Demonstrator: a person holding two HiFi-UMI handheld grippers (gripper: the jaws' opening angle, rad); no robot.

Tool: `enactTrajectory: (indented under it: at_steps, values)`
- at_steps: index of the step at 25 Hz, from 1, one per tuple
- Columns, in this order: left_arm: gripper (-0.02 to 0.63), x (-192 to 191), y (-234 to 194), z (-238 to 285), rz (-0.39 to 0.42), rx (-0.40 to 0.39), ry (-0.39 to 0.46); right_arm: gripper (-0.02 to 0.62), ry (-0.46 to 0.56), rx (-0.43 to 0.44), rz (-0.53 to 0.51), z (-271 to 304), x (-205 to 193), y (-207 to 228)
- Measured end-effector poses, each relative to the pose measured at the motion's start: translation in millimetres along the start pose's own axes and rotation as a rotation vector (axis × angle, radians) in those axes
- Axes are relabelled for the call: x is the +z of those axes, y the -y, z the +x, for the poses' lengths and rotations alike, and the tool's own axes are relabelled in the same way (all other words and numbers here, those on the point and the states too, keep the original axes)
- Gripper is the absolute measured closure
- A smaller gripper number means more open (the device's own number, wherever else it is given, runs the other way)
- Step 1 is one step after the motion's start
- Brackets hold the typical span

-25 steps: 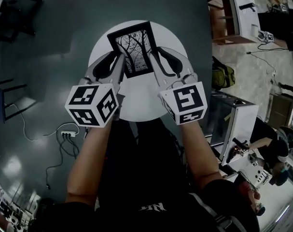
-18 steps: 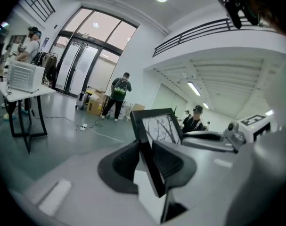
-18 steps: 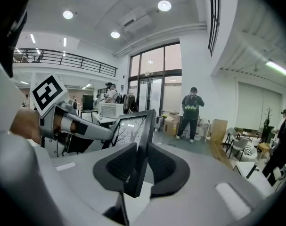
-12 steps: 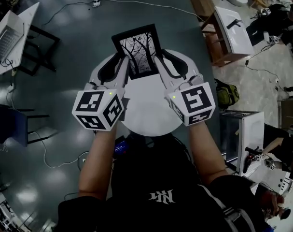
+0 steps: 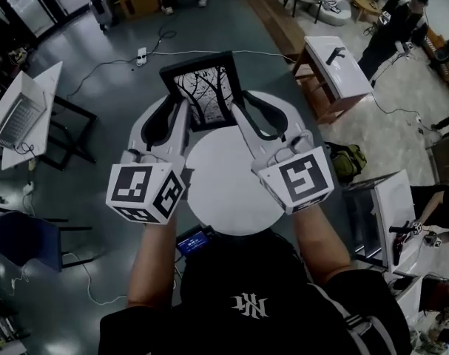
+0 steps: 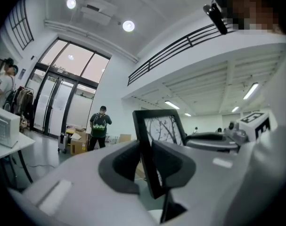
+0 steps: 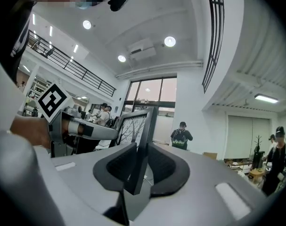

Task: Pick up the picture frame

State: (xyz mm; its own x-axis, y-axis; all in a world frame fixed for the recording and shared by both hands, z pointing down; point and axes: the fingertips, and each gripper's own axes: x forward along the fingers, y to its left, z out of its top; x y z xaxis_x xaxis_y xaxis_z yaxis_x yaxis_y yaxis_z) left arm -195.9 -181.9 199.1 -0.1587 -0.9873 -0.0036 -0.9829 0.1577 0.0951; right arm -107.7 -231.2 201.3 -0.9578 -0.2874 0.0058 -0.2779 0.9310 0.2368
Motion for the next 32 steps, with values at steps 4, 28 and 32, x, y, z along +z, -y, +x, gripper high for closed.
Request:
enactTrajectory:
  at_steps: [4,28,32]
  values:
    - [0.531,41,10,-11,0.062,-0.021,0.067,0.527,0.05,-0.013,-0.017,-15,33,-2]
    - [0.534,126,72,-35,0.195,-0.23,0.254,0.554,0.17,-0.267,-0.095,-79,107,13]
    - [0.534,126,99,-18,0.209,-0.246,0.254,0.554,0.178,-0.291,-0.093,-96,103,39]
